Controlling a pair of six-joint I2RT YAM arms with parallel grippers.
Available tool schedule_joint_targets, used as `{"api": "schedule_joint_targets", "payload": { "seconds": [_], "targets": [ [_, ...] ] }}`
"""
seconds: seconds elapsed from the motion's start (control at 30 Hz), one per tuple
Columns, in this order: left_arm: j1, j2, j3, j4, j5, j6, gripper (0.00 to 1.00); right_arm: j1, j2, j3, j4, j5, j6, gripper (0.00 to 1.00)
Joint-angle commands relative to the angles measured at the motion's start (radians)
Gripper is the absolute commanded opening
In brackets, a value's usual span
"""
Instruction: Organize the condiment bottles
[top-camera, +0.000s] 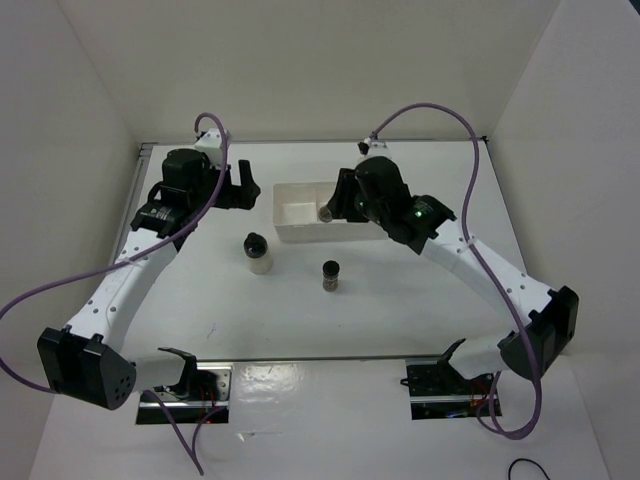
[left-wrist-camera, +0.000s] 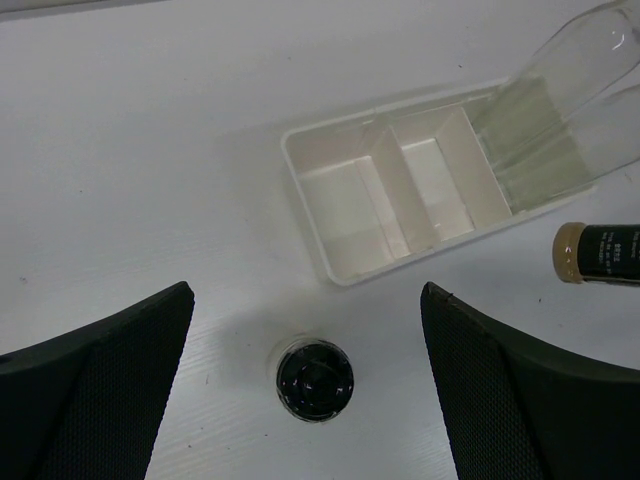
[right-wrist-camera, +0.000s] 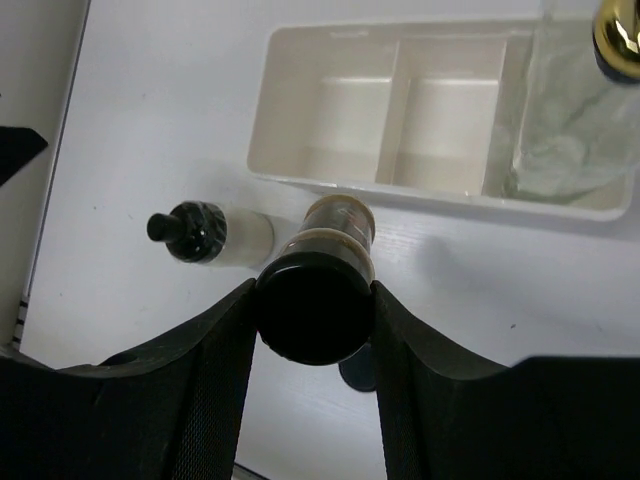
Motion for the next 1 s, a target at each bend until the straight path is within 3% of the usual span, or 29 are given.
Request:
{"api": "schedule_joint_targets", "payload": {
  "seconds": [0.0,0.33,0.53,0.97],
  "targets": [
    [-0.004,-0.023,-0.007,0.0,-0.062,-0.047,1.0,0.011,0.103,0.137,0.022,0.053,-0.095,0.02],
    [-0.004,-0.023,-0.016,-0.009,-0.062,-0.056,1.0,0.011,0.414,0.524,-0.01,0.203,-0.23,0.02],
    [-0.004,-0.032,-0.034,-0.009,-0.085,-0.056,1.0,0.002,0.545,0.555,-0.038,0.243,-0.253,0.0],
    [-0.004,-0.042,-0.053,-0.018,-0.085,-0.065,1.0,-0.049,0.605,0.533,-0.026,0.245,-0.253,0.0]
  ]
}}
